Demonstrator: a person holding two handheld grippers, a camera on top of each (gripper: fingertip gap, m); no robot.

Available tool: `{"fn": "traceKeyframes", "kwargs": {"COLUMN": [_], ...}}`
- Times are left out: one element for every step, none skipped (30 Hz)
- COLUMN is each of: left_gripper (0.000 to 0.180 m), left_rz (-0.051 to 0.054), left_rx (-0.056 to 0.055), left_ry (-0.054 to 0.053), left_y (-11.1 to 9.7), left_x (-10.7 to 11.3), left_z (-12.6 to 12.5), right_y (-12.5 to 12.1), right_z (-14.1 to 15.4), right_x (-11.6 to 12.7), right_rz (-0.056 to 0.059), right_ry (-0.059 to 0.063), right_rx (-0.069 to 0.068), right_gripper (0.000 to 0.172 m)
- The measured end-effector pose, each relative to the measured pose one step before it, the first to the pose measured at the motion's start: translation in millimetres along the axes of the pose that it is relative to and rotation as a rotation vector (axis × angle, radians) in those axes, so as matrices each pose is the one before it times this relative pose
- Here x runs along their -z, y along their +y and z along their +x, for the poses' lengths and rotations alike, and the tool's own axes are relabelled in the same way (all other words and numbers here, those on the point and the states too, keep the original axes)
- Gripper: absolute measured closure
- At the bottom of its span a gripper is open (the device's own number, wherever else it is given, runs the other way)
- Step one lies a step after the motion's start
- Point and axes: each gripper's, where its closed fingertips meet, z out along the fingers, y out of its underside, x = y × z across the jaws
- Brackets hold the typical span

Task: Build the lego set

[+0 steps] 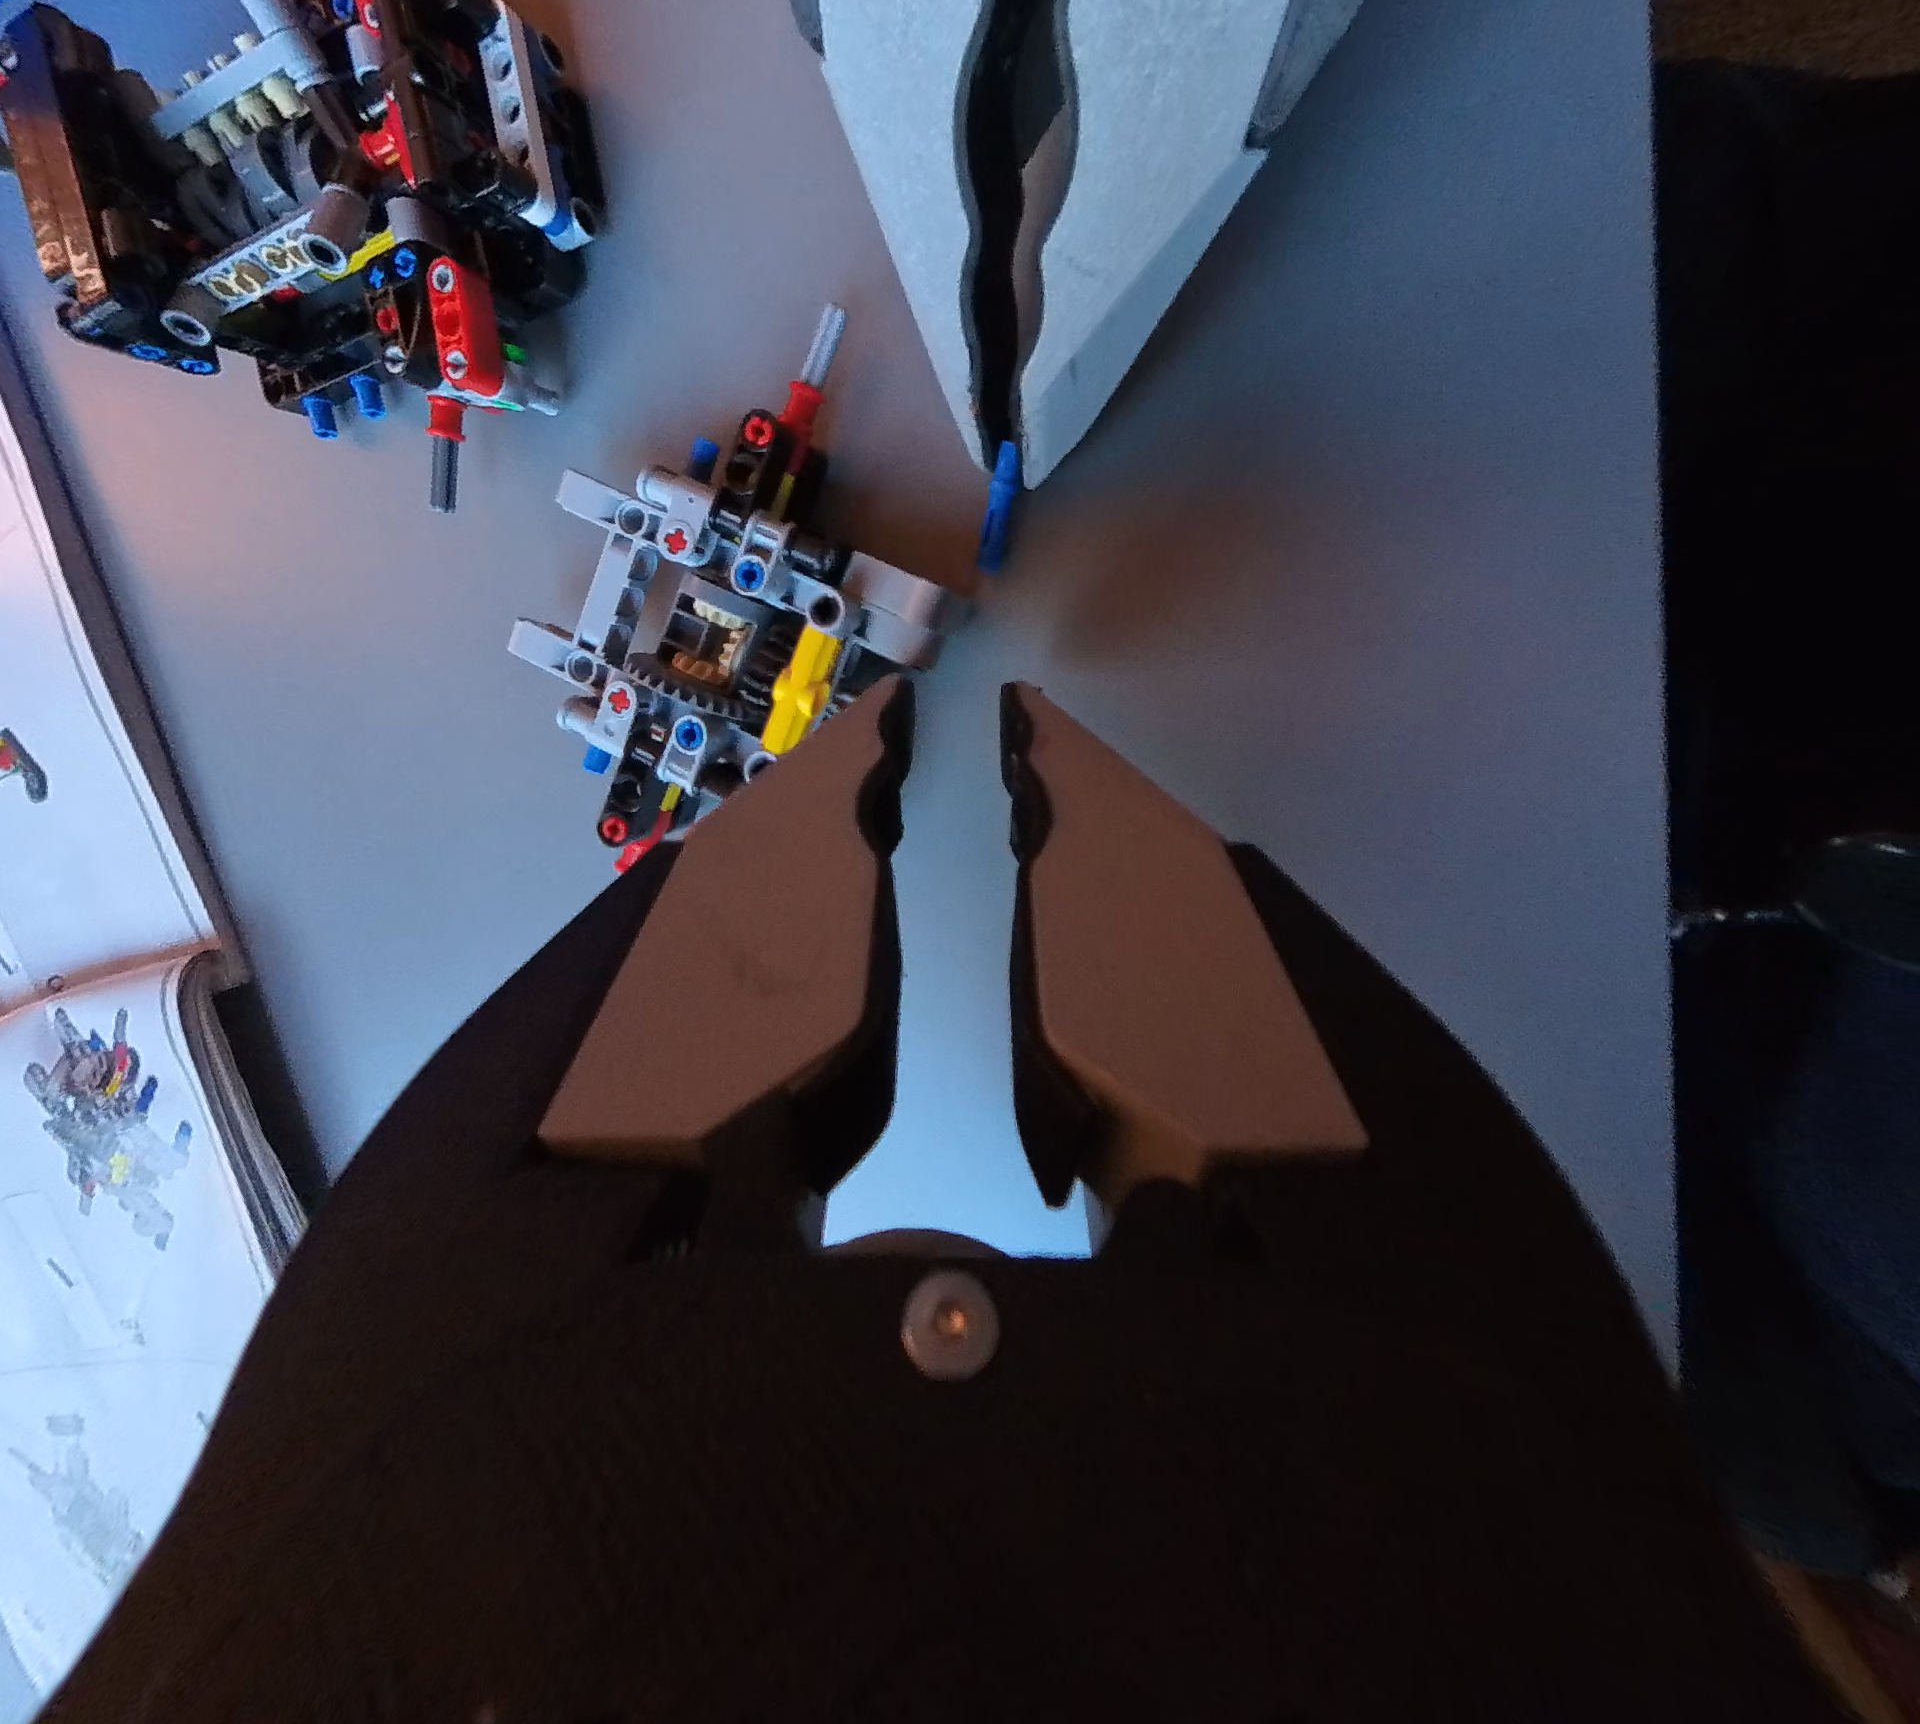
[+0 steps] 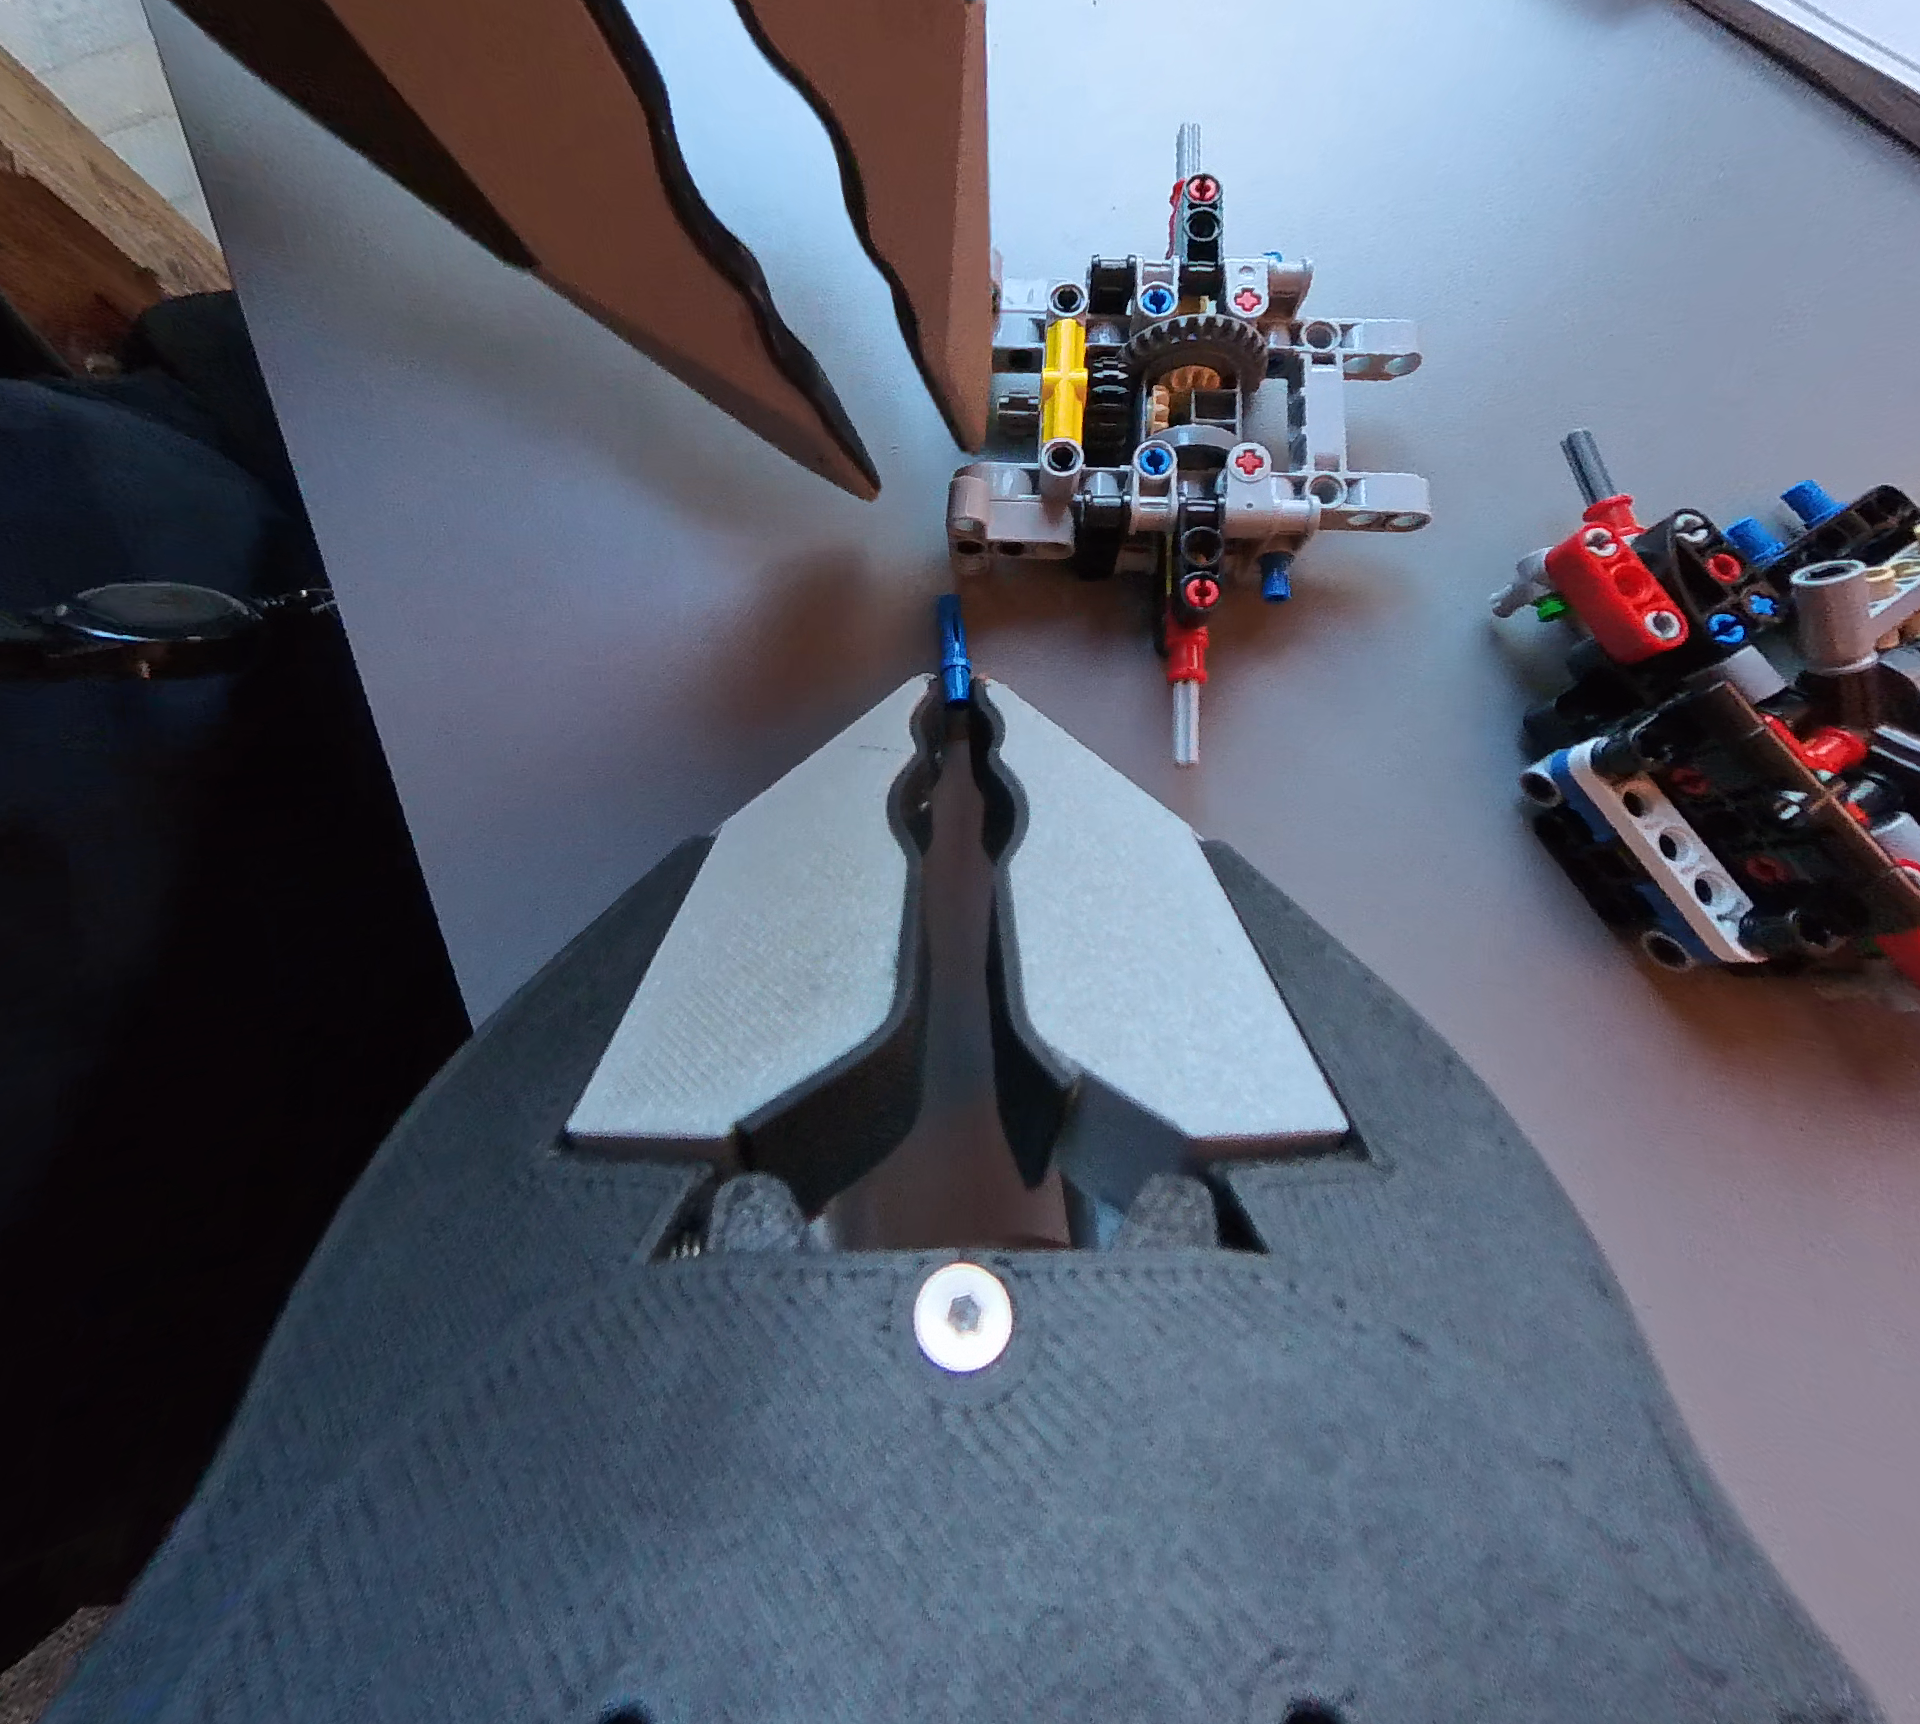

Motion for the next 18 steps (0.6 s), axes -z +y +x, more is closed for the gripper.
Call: {"fn": "traceKeyframes", "kwargs": {"left_gripper": [0.166, 0.166, 0.167, 0.167, 0.167, 0.167, 0.167, 0.168, 0.169, 0.169, 0.169, 0.169, 0.169, 0.169, 0.169, 0.168, 0.167, 0.162], "left_rz": [-0.0071, -0.0074, -0.0020, -0.0005, 0.0008, 0.0043, 0.0052, 0.0050, 0.0041, -0.0017, -0.0033, -0.0013, 0.0051, 0.0115, 0.0135, 0.0148, 0.0126, 0.0041], "left_rx": [0.0060, 0.0035, 0.0016, 0.0016, 0.0015, 0.0012, 0.0010, 0.0012, 0.0040, 0.0045, -0.0007, -0.0059, -0.0058, -0.0021, 0.0001, -0.0028, -0.0078, -0.0062], "left_ry": [-0.0060, 0.0012, 0.0045, 0.0018, 0.0007, 0.0029, 0.0013, 0.0044, 0.0049, 0.0027, -0.0011, -0.0067, -0.0093, -0.0028, 0.0005, -0.0040, -0.0071, -0.0091], "left_y": [0.20, 0.33, -0.42, -0.58, -0.70, -1.34, -1.40, -1.24, -0.97, 0.00, 0.41, 0.45, -0.40, -1.41, -1.86, -2.35, -2.03, -0.87], "left_x": [-1.27, -1.52, -1.53, -1.78, -1.50, -1.12, -0.69, -0.48, -0.38, -0.13, 0.60, 1.75, 2.88, 3.63, 3.69, 3.24, 2.28, 1.09], "left_z": [-1.62, -0.70, 0.07, -0.13, -0.28, 0.01, -0.17, 0.34, 0.47, 0.18, 0.01, -0.36, -0.49, 0.12, 0.01, -1.25, -2.33, -3.66], "right_y": [-0.68, -0.88, -0.98, -0.51, -0.20, 0.29, 0.45, 0.24, 0.22, 0.53, 0.43, 1.10, 1.20, 0.66, 0.87, 0.69, 0.14, -0.31], "right_z": [0.68, 0.66, 0.25, 0.12, 0.51, 0.46, 0.17, 0.68, 0.56, -0.15, -0.24, 0.26, 0.49, 0.65, 1.31, 1.33, 0.87, 0.49], "right_x": [0.03, 0.04, -0.04, -0.01, -0.16, -0.16, -0.25, -0.34, -0.27, -0.08, 0.17, 0.46, 0.79, 1.13, 1.02, 0.91, 0.95, 0.77], "right_rz": [0.0033, 0.0042, 0.0046, 0.0024, 0.0003, -0.0024, -0.0036, -0.0020, -0.0027, -0.0029, -0.0020, -0.0035, -0.0026, 0.0012, 0.0002, 0.0007, 0.0031, 0.0054], "right_ry": [-0.0001, -0.0002, -0.0024, -0.0021, 0.0010, 0.0015, 0.0012, 0.0044, 0.0032, -0.0024, -0.0027, 0.0012, 0.0015, 0.0010, 0.0029, 0.0007, -0.0022, -0.0016], "right_rx": [-0.0050, -0.0049, -0.0034, -0.0029, -0.0033, -0.0025, -0.0008, -0.0012, -0.0022, -0.0012, 0.0011, 0.0038, 0.0057, 0.0039, -0.0001, -0.0036, -0.0041, -0.0022], "right_gripper": [0.171, 0.171, 0.171, 0.171, 0.171, 0.171, 0.171, 0.171, 0.171, 0.171, 0.171, 0.171, 0.171, 0.171, 0.171, 0.171, 0.171, 0.171]}}
